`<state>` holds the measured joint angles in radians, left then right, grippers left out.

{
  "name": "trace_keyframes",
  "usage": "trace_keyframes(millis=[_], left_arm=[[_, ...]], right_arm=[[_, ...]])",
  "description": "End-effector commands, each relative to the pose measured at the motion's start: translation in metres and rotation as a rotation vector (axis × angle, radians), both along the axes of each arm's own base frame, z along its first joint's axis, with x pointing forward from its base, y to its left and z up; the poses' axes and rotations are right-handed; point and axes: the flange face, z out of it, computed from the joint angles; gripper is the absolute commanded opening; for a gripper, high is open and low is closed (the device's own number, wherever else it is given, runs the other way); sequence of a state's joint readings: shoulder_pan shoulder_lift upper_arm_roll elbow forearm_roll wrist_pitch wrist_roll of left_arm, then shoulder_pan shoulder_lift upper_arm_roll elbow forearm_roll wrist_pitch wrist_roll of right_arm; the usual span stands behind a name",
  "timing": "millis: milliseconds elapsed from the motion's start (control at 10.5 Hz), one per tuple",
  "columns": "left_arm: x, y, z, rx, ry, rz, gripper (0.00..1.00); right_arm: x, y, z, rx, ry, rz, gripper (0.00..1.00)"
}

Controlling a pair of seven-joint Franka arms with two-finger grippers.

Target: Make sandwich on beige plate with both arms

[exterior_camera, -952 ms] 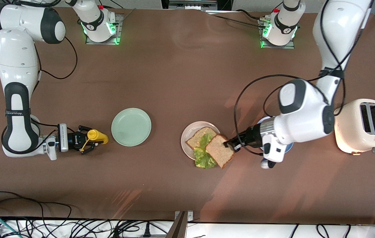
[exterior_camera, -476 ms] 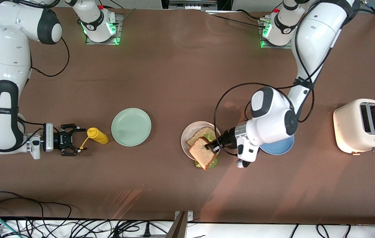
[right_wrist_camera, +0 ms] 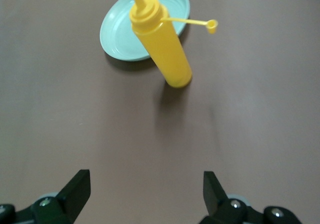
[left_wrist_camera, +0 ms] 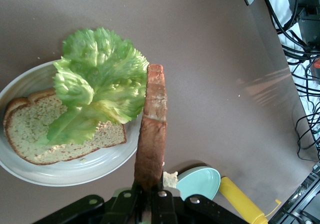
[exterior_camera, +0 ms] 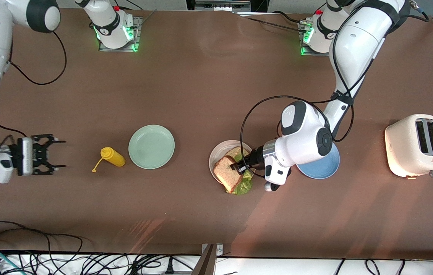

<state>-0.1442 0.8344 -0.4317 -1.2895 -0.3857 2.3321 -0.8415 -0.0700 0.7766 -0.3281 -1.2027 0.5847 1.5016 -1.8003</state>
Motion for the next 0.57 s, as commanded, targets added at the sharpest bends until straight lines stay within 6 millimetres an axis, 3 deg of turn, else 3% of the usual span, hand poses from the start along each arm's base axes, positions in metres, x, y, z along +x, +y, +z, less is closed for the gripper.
trace_keyframes(millis=[0,95,190,286,381,476], left_arm=[[-0.002,-0.003,-0.002,-0.010,0.008,0.007,0.02],[-0.003,-0.002,-0.006,-0.006,0.018,0.003,0.15],[-0.005,-0.002,-0.010,-0.002,0.030,-0.002,0.34],[-0.009,-0.003,-0.016,0.006,0.039,-0.008,0.45],[-0.009,0.000,-0.019,0.011,0.043,-0.010,0.51],[-0.008,0.003,-0.020,0.015,0.044,-0.011,0.67]], right_arm=[[-0.013,0.007,0.065,-0.133,0.074,-0.195,1.00],[-0.015,0.016,0.089,-0.217,0.107,-0.278,1.00],[-0.018,0.036,0.114,-0.290,0.138,-0.370,1.00],[-0.028,0.054,0.135,-0.387,0.167,-0.484,1.00],[-0.037,0.078,0.151,-0.462,0.201,-0.614,1.00],[-0.043,0.090,0.155,-0.512,0.235,-0.741,1.00]])
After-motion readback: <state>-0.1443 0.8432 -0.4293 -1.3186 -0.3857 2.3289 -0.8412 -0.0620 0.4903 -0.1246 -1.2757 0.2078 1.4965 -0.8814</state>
